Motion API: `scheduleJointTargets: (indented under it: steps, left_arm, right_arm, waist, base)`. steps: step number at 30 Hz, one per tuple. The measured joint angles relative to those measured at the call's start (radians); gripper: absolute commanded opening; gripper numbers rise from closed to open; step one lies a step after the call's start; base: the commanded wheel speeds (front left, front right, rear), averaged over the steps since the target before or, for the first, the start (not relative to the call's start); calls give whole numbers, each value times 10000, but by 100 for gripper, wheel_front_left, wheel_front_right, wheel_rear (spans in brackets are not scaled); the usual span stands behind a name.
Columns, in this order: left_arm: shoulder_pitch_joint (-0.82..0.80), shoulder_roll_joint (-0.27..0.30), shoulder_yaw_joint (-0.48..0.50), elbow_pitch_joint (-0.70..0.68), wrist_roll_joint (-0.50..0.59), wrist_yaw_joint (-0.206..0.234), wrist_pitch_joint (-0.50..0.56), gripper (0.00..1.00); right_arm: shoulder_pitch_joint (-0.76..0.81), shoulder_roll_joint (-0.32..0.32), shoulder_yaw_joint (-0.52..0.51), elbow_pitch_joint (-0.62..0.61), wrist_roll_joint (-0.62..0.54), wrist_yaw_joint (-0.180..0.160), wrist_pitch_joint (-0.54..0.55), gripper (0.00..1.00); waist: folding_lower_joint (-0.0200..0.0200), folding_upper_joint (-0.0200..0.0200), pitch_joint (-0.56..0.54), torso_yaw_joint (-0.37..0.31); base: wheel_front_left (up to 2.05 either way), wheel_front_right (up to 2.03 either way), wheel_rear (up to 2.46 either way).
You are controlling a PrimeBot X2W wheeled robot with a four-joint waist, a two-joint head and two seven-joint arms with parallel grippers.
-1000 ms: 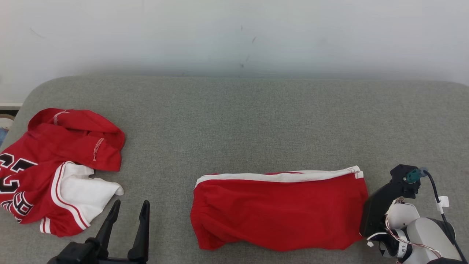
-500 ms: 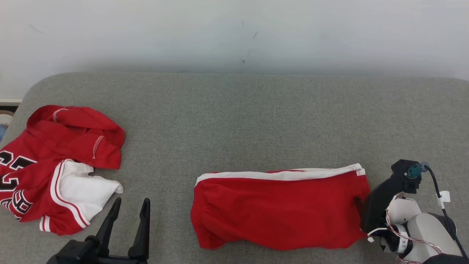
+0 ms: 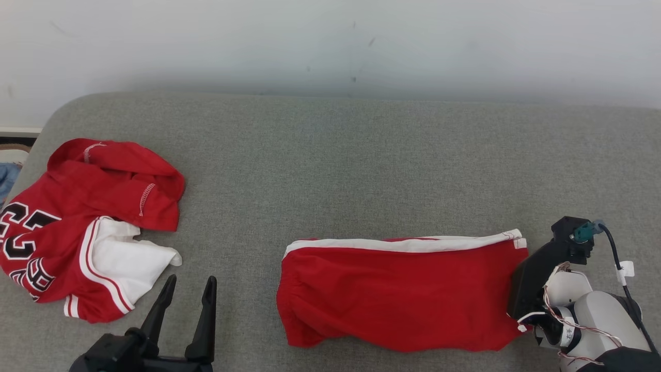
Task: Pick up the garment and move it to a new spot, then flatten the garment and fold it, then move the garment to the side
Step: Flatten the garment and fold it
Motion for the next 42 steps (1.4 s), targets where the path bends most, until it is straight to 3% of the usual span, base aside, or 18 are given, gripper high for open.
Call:
scheduleJointTargets:
  steps: [10, 17, 23, 28, 42]
  left_arm:
    - [31, -65, 109, 115, 2, -79, 0, 100]
    - [112, -115, 100, 136, 13, -82, 0, 100]
    - [257, -123, 121, 136, 19, -90, -2, 100]
    - [262, -176, 144, 140, 27, -92, -2, 100]
    - [240, -334, 102, 236, 96, -265, -2, 100]
  right_arm:
    - [1, -125, -59, 184, -67, 0, -2, 0]
    - [567, -1404, -924, -65, -523, 0, -65, 0]
    - [668, -1873, -1390, -468, -863, -2, -73, 0]
    - [695, -1338, -642, -1327, -909, 25, 115, 0]
    - [346, 420, 1810, -3114, -1053, 907, 757, 0]
  waist:
    - [0, 0, -202, -87]
    - [1, 0, -381, -240]
    - [1, 0, -436, -351]
    - [0, 0, -491, -461]
    - [0, 0, -507, -580]
  base:
    - [0, 0, 0]
    - [0, 0, 0]
    - [0, 0, 0]
    - [0, 0, 0]
    - [0, 0, 0]
